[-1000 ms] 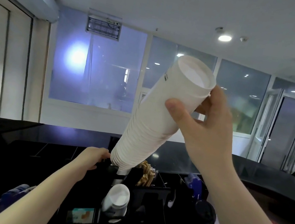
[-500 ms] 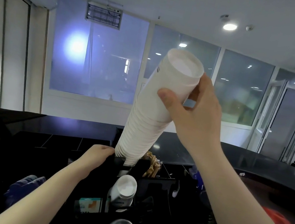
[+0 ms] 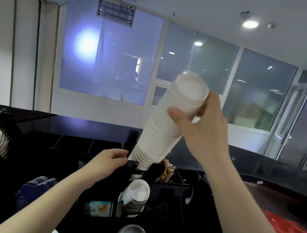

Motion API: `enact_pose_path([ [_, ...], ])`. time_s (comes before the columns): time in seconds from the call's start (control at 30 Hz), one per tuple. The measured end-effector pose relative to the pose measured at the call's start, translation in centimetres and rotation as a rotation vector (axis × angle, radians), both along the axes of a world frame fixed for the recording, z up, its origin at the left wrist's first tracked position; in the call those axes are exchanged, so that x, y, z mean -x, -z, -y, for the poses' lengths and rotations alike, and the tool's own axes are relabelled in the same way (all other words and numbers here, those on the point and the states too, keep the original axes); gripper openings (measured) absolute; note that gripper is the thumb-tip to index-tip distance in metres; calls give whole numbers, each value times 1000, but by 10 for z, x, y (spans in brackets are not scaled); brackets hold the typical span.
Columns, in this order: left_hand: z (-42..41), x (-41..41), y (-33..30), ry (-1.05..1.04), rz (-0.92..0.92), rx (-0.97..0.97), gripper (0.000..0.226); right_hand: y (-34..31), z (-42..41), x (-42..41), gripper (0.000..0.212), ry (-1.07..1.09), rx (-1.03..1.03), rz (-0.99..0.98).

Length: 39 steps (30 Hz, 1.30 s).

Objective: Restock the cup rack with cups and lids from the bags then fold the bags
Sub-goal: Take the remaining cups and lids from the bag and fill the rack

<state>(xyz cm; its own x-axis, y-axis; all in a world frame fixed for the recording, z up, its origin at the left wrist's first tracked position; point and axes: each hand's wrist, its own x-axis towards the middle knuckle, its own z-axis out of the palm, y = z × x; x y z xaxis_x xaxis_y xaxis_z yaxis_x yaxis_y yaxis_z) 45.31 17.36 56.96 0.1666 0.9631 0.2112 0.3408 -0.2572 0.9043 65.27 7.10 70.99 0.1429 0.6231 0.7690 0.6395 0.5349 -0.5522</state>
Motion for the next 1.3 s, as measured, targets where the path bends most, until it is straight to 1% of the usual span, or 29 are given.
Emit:
enact_pose_path([
  [0.07,2,2,3,-4,0,-18,37,21,-9,2,74,-26,76,-11],
  [0.13,5,4,6,-5,8,-24,36,36,-14,4,76,-39,68,-44],
  [0.23,9,8,11,-8,28,-38,35,40,-17,5,79,-54,46,-62],
  [0.47,24,11,10,-10,43,-126,34,48,-21,7,78,-79,38,-102],
  [0.57,31,11,7,7,44,-176,37,55,-28,6,84,-109,72,-137],
  [0.63,34,9,4,13,63,-212,44,66,-36,4,88,-159,152,-169],
  [0.73,34,3,-2,4,53,-296,62,85,-47,4,89,-192,243,-214],
  [0.9,22,-21,-24,70,-28,-379,103,93,-58,8,92,-232,266,-276],
  [0.93,21,-26,-28,99,-32,-381,107,93,-60,10,93,-234,267,-285],
  [1.0,16,-37,-32,148,2,-374,105,93,-63,11,93,-228,270,-295],
  [1.07,12,-44,-31,146,42,-377,94,93,-65,11,90,-213,273,-290],
  [1.13,11,-50,-28,101,72,-369,89,93,-67,9,88,-212,278,-288],
  [1.23,8,-57,-25,21,85,-347,97,94,-69,10,89,-198,282,-294],
  [1.3,7,-58,-23,-12,89,-336,87,93,-70,11,88,-173,281,-290],
])
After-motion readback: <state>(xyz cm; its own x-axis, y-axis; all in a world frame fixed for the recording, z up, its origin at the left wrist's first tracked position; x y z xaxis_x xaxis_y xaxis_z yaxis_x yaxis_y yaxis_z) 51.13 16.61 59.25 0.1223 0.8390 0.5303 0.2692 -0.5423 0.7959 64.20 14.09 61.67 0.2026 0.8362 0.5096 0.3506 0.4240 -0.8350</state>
